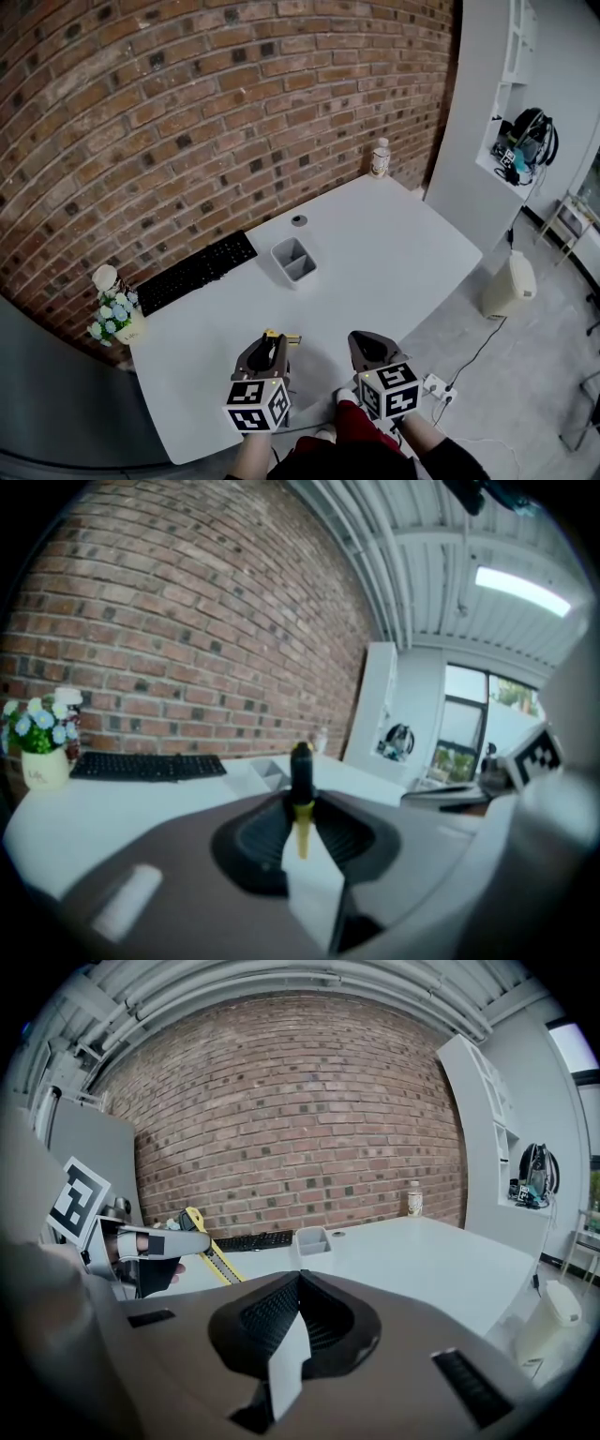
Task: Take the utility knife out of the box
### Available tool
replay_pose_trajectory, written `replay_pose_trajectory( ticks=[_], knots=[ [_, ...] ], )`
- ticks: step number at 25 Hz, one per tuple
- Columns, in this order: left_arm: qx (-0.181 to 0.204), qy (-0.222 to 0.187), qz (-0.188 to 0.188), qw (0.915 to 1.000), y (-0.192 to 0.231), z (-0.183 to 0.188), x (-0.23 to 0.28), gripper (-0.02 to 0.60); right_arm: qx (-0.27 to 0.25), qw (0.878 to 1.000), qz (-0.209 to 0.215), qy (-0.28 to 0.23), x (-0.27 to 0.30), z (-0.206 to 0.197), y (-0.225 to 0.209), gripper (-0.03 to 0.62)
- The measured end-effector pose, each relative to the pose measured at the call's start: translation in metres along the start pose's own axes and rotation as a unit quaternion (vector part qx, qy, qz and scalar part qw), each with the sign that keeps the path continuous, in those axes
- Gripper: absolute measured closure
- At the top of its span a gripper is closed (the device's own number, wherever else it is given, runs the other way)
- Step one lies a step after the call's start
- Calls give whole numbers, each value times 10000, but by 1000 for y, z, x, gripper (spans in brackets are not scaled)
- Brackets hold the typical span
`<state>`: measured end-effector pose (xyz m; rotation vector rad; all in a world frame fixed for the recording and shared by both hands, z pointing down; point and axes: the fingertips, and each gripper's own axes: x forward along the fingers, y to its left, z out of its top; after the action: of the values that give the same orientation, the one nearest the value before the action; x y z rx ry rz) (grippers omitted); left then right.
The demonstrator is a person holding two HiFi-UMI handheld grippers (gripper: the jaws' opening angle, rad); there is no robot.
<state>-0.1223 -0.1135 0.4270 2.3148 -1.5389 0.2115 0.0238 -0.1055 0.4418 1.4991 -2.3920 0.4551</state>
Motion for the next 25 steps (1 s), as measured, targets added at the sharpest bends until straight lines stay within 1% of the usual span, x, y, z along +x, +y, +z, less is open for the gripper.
replay_pose_trajectory(
  ticks=[7, 11, 19, 25],
  knots=[
    [120, -19, 26, 9999, 0, -6, -17, 508, 32, 10000, 8, 35, -12, -7, 9, 586],
    [232, -31, 69, 9997, 1, -7, -25, 508, -17, 10000, 22, -41, -19, -4, 12, 586],
    [354, -11, 108, 9993, -4, -13, -35, 508, -36, 9999, -16, -138, -35, -2, 9, 586],
    [516, 7, 124, 9986, -8, -17, -44, 508, -29, 9998, -105, -193, -48, -3, 9, 586]
  ],
)
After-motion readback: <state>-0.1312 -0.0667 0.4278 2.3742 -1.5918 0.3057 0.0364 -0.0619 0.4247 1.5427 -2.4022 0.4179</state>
